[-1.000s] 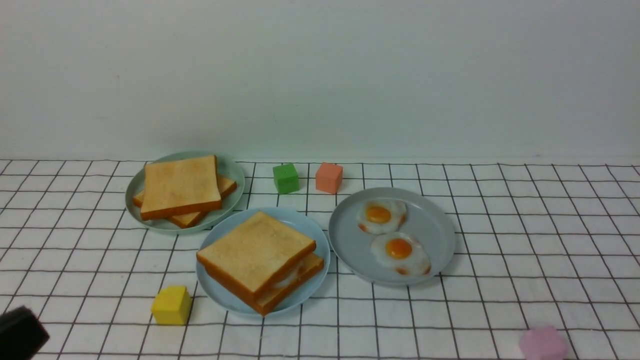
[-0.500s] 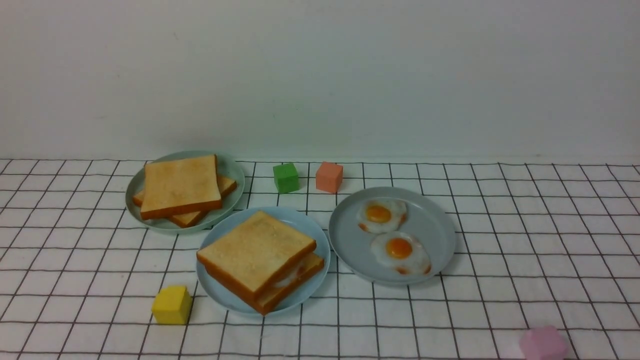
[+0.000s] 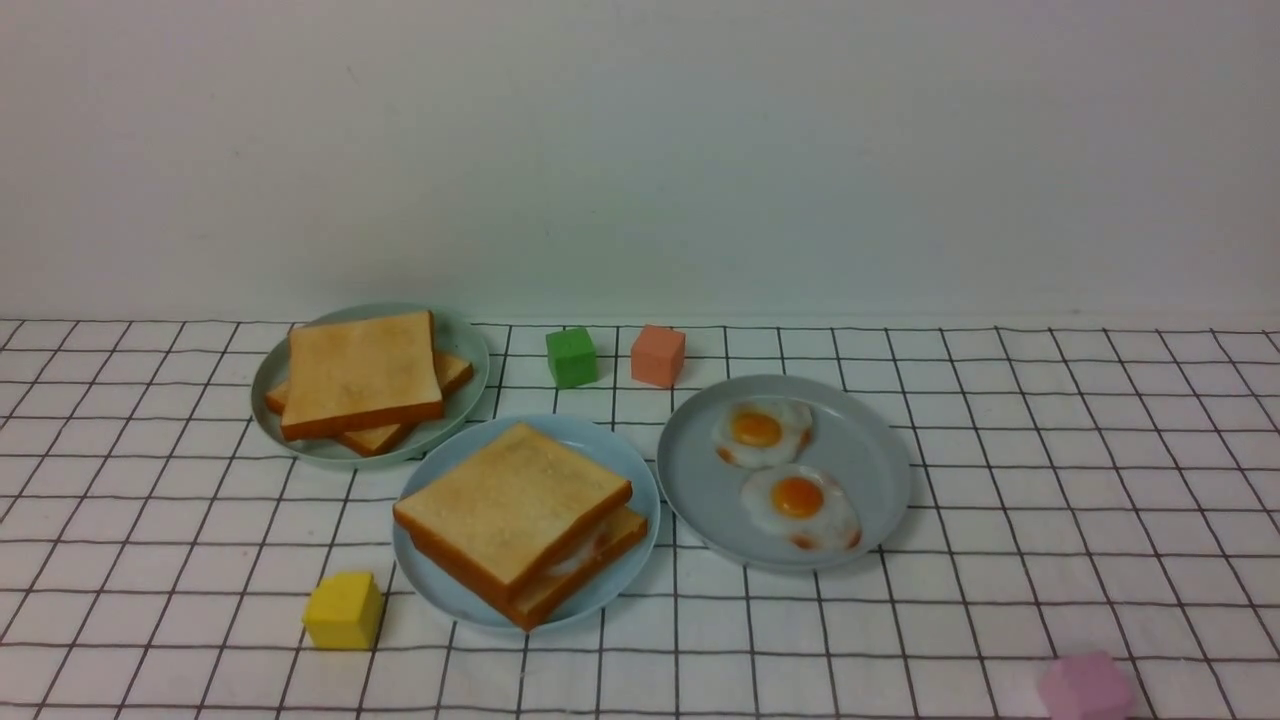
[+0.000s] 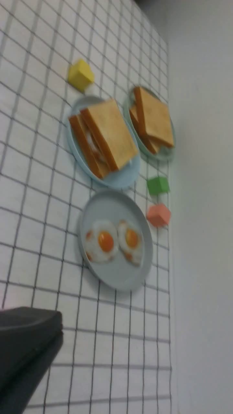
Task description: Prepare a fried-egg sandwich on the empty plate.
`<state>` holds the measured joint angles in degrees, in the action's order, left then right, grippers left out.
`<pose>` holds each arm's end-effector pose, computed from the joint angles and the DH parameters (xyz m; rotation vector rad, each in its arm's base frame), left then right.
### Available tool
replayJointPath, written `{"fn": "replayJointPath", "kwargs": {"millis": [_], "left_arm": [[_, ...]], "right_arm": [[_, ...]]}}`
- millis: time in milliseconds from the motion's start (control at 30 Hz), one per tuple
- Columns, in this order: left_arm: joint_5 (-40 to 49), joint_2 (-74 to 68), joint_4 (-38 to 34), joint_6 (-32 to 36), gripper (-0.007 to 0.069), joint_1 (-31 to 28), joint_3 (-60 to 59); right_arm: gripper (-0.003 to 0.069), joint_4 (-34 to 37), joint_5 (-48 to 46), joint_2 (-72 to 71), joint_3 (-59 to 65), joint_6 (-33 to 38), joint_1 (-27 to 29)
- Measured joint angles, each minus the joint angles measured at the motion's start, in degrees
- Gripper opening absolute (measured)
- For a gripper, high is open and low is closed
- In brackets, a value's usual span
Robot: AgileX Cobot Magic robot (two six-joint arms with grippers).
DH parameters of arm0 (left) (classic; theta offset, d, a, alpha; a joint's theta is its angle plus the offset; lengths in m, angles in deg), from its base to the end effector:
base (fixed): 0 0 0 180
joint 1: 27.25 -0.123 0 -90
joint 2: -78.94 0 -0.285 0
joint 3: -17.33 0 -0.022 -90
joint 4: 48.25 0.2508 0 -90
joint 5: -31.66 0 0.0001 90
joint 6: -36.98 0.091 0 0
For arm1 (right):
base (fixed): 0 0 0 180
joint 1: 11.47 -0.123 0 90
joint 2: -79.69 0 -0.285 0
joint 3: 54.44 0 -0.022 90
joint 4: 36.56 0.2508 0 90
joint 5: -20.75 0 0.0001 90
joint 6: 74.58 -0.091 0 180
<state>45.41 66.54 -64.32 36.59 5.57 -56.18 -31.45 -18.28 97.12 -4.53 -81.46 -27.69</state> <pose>0.0471 -0.0375 0.2095 0.3091 1.7521 -0.6798 0.0353 0.0156 0.2998 -0.1269 1.8670 0.3795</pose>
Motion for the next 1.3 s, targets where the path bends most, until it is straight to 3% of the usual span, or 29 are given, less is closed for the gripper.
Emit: {"fn": "replayJointPath", "kwargs": {"millis": [167,267,367,1300], "left_arm": [[0.0,0.0,0.0,0.0,-0.0013,0.0,0.0],[0.0,0.0,0.0,0.0,-0.0013,0.0,0.0],[0.1,0.0,0.0,0.0,-0.0013,0.0,0.0],[-0.1,0.0,-0.1,0.0,0.0005,0.0,-0.2]], "right_arm": [[-0.0012,-0.2,7.7,-5.4,14.0,6.3,12.3],[-0.0012,-0.2,12.3,-9.4,22.1,7.3,15.5],[-0.0012,0.0,15.6,-10.2,28.0,6.9,15.8],[-0.0002,0.2,16.3,-10.2,28.2,5.9,15.8]]}}
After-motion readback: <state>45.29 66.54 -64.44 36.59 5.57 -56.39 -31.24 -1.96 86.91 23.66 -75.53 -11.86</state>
